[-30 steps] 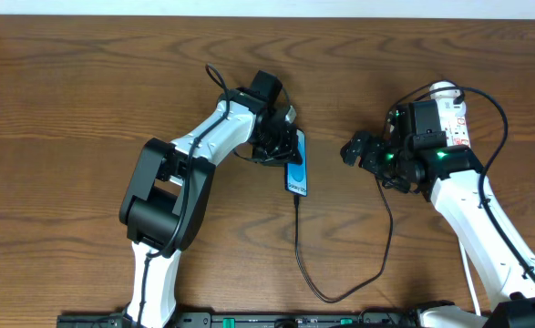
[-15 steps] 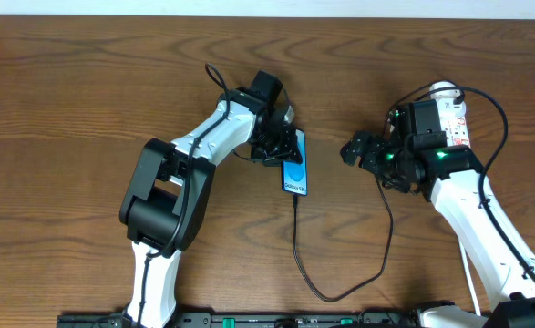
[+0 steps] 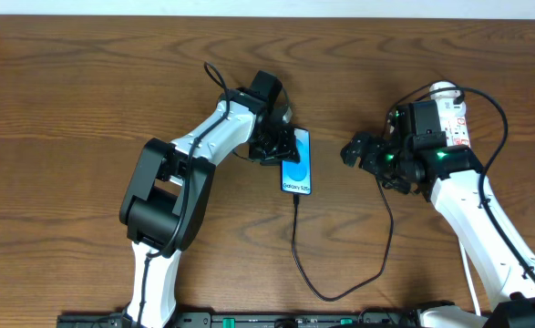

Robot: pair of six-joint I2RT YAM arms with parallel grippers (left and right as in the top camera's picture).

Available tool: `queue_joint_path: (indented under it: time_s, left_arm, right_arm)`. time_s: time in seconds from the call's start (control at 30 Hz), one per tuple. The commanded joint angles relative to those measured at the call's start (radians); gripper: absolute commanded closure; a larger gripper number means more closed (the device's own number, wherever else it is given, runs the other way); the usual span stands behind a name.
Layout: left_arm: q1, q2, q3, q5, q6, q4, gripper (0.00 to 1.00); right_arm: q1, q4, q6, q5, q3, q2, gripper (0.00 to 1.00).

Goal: Plug charger to phone and switch on socket
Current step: 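Lower the plugged phone flat onto the table with the left gripper, then release the phone and move the right gripper to the power strip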

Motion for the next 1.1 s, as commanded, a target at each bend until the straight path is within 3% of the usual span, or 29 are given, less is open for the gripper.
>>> queue_joint_path:
  time_s: [0.0,0.43,0.57,0.67,0.73,0.8,0.93,1.07]
  left_arm:
    - [-0.002,0.012,0.005,-0.034,0.01,-0.007,0.66]
    - [-0.002,0.011,0.005,-0.153,0.011,-0.053,0.66]
    - [0.005,0.004,0.013,-0.197,0.06,-0.092,0.65]
    - [0.025,-0.021,0.033,-0.197,0.099,-0.13,0.45]
    - [0.048,-0.055,0.053,-0.208,0.109,-0.151,0.23]
    - [0.07,-0.094,0.074,-0.242,0.108,-0.171,0.12]
    - [0.113,-0.215,0.091,-0.353,0.108,-0.196,0.11]
    - [0.14,-0.356,0.091,-0.514,0.108,-0.209,0.11]
  right_arm:
    - [-0.006,-0.002,0.011,0.005,0.006,-0.008,0.01]
    - [-0.006,-0.021,0.006,0.021,0.006,-0.008,0.01]
    - [-0.007,-0.042,-0.017,0.042,0.006,-0.008,0.01]
    - [-0.009,-0.04,-0.043,0.042,0.006,-0.008,0.01]
    - [-0.014,-0.04,-0.059,0.041,0.011,-0.008,0.01]
    - [-0.023,-0.05,-0.084,0.041,0.022,-0.008,0.01]
    - [-0.061,-0.139,-0.149,0.042,0.108,0.001,0.01]
    - [-0.121,-0.309,-0.236,0.051,0.301,0.068,0.01]
